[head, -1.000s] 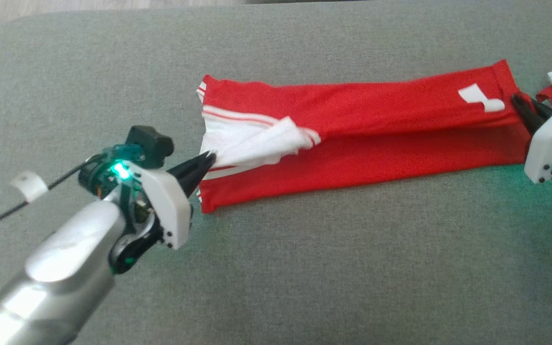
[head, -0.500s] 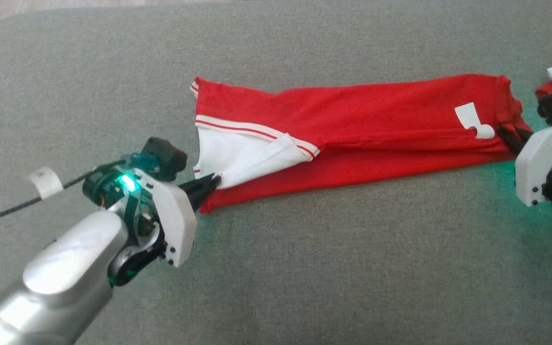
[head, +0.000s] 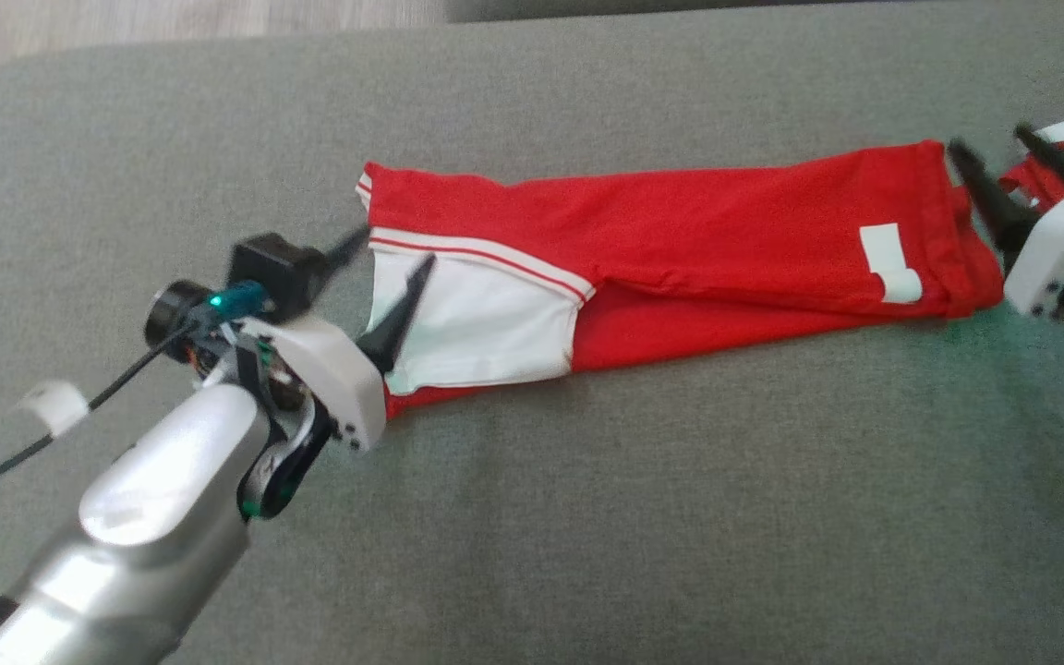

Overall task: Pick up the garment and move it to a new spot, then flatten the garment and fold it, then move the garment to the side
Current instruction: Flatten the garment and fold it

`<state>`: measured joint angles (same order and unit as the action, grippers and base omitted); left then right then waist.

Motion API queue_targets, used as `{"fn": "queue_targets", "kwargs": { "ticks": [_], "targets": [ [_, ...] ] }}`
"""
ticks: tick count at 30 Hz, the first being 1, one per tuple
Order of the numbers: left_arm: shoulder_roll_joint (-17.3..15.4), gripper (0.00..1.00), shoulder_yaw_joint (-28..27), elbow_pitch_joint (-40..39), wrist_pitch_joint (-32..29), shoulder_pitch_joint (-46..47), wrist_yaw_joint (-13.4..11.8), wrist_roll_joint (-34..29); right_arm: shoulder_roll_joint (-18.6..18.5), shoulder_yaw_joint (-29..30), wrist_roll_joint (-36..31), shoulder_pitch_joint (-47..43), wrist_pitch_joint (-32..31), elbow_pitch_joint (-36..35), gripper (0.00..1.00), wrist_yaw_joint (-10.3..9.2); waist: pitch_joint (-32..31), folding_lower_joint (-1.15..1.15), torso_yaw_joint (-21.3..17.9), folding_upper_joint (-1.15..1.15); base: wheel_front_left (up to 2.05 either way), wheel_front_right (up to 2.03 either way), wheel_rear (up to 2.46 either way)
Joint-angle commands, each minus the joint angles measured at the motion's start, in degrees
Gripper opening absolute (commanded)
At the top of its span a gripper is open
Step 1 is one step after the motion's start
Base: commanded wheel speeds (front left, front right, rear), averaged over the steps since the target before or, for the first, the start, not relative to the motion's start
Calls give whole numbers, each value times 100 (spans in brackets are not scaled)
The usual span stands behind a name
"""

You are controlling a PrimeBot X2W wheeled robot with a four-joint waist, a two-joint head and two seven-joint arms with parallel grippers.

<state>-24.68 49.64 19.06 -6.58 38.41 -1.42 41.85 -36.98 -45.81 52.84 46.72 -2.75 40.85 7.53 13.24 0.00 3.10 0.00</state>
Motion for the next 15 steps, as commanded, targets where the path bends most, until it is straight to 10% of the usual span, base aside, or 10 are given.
{"fn": "queue_targets", "kwargs": {
  "ticks": [1,8,15],
  "targets": [
    [-110,100,-345,-96,165,290,-86,-6,-79,108,72,136,146,-113,100,-4,-73,0,-26,0,0,0,0],
    [389,100,-1126,233,1821,252,-668,57,435,889,43,137,1388,-296,100,-4,-366,0,-106,0,0,0,0],
    [686,100,-2030,24,2152,-428,-912,-226,1475,2167,-821,-405,1769,-626,100,-4,-606,0,-159,0,0,0,0]
  ]
}}
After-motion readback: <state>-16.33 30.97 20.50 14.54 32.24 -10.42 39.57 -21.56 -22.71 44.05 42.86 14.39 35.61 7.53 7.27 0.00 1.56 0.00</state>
